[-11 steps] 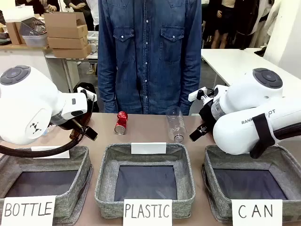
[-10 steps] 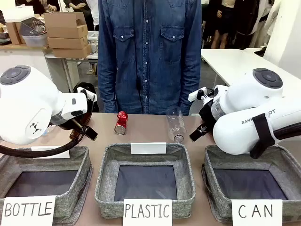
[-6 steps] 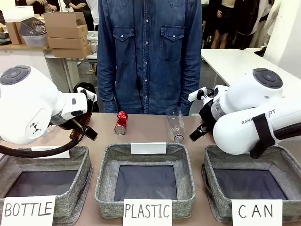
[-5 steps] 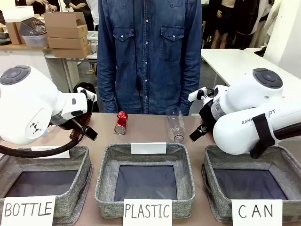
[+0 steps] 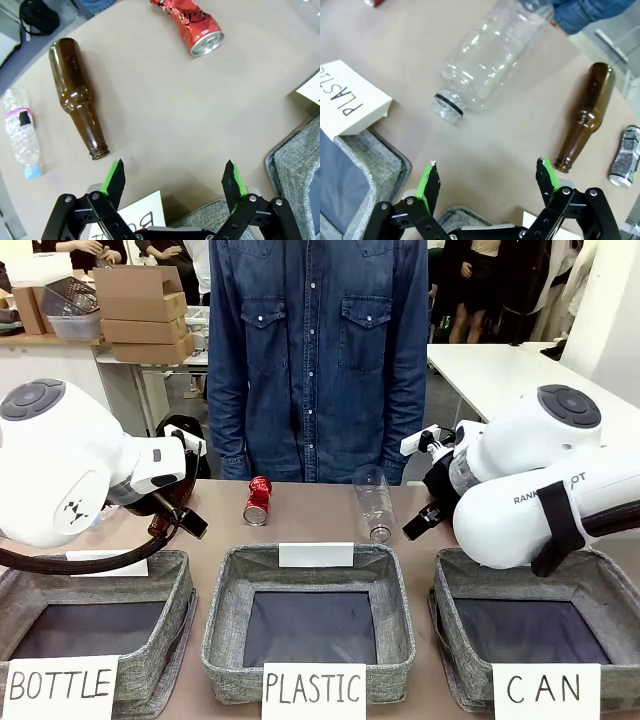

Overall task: Sort the can waste into the basket.
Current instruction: Pick up the can waste from the table and place it in the right Fabric basket.

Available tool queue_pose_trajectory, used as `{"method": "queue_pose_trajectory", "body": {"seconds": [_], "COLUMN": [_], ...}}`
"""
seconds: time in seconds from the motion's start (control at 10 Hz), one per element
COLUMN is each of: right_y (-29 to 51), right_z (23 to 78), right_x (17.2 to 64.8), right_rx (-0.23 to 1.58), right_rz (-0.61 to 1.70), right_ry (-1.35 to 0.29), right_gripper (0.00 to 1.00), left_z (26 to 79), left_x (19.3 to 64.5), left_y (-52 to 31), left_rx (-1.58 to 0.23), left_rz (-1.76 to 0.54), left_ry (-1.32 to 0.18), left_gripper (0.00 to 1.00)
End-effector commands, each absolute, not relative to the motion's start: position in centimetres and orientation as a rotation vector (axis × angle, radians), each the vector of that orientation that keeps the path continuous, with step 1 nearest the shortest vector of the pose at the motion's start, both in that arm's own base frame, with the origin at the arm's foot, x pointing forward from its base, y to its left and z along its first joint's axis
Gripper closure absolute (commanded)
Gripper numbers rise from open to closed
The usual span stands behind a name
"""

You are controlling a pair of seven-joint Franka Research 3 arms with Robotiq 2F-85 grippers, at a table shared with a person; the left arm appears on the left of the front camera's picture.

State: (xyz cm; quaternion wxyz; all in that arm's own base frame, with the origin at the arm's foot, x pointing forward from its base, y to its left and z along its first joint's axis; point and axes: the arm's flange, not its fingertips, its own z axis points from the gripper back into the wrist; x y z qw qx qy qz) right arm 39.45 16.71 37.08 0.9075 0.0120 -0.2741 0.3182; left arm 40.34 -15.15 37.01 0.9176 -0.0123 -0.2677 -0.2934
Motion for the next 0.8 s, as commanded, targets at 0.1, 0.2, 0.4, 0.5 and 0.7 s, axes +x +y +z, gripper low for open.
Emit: {"method": "queue_pose_trajectory", "body": {"seconds": [0.1,0.2,0.4,0.5,0.7], "right_y": [16.7,15.8,12.9,11.4,7.8], "right_z": [37.1,38.4,43.2,45.6,49.5], "right_x": [39.5,38.3,35.4,33.6,29.0], "right_rx": [0.025,0.031,0.050,0.039,0.094], "right_rz": [0.657,0.706,0.669,0.617,0.659], "right_ry": [-0.566,-0.539,-0.502,-0.500,-0.571], "right_gripper": [0.00,0.00,0.00,0.00,0.00], "left_z": [37.0,38.5,43.9,46.1,48.9], "left_x": [40.3,39.4,34.4,31.7,26.4], "left_y": [-15.1,-14.3,-12.9,-12.0,-9.6], "left_rx": [-0.025,-0.049,0.000,0.058,0.065], "left_rz": [-0.604,-0.633,-0.673,-0.649,-0.710], "left_ry": [-0.551,-0.540,-0.435,-0.481,-0.643], "left_gripper": [0.00,0.00,0.00,0.00,0.00]}}
